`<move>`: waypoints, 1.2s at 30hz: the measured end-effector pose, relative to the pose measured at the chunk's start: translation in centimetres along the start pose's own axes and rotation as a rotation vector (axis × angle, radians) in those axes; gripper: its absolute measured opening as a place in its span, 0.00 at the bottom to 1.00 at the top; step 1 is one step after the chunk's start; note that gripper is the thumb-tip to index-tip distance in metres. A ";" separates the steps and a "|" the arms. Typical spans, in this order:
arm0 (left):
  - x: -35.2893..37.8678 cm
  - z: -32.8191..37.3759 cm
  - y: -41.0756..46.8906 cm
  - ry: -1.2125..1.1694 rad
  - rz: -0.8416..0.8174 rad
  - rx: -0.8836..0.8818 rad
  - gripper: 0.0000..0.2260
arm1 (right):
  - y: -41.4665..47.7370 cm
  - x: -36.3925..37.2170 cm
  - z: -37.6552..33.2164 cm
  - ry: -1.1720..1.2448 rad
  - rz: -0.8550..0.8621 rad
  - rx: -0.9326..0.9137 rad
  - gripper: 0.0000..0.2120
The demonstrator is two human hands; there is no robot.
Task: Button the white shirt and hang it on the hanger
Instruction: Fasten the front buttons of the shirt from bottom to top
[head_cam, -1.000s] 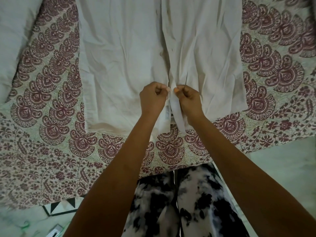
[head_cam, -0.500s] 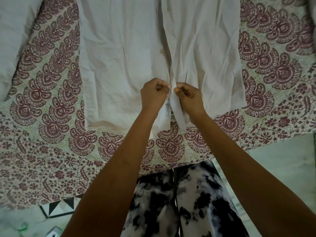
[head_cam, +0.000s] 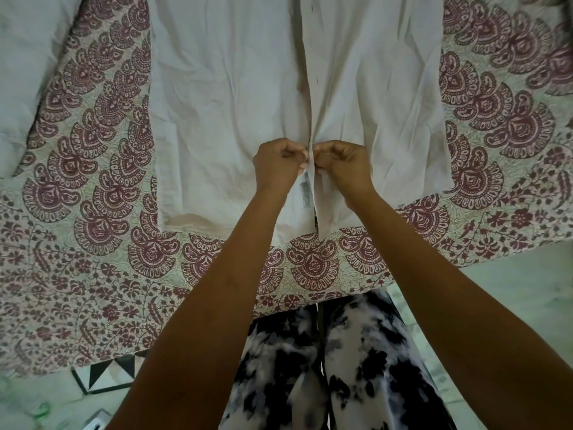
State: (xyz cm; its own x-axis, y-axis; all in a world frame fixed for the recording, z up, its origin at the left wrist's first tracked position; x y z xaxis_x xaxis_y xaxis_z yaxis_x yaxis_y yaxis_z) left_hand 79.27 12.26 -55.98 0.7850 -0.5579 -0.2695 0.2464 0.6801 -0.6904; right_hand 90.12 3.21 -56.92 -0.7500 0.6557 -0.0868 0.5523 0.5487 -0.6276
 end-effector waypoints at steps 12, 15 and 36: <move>1.2 -1.8 -1.0 -0.386 -0.065 -0.303 0.03 | -2.5 1.1 -1.2 -0.387 0.299 -0.344 0.09; 1.3 -2.0 -0.6 -0.420 -0.067 -0.338 0.03 | -2.5 1.1 -1.0 -0.352 0.306 -0.332 0.10; 0.4 0.4 0.3 0.290 -0.062 0.340 0.06 | -0.4 0.2 1.1 0.220 0.019 0.234 0.04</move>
State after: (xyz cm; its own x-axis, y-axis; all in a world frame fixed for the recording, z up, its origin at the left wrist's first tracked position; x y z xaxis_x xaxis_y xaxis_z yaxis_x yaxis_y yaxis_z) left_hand 79.88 12.37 -56.05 0.5827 -0.6798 -0.4453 0.4986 0.7317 -0.4647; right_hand 89.36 2.49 -57.56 -0.6295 0.7752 0.0532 0.4478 0.4179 -0.7905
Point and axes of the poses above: each hand's wrist, its own y-axis towards the middle knuckle, its own x-axis out of the palm, z = x × y, the point moved 7 cm from there along y, towards the middle knuckle, and after that the axes turned 2 degrees about z, right-handed, at the moved point
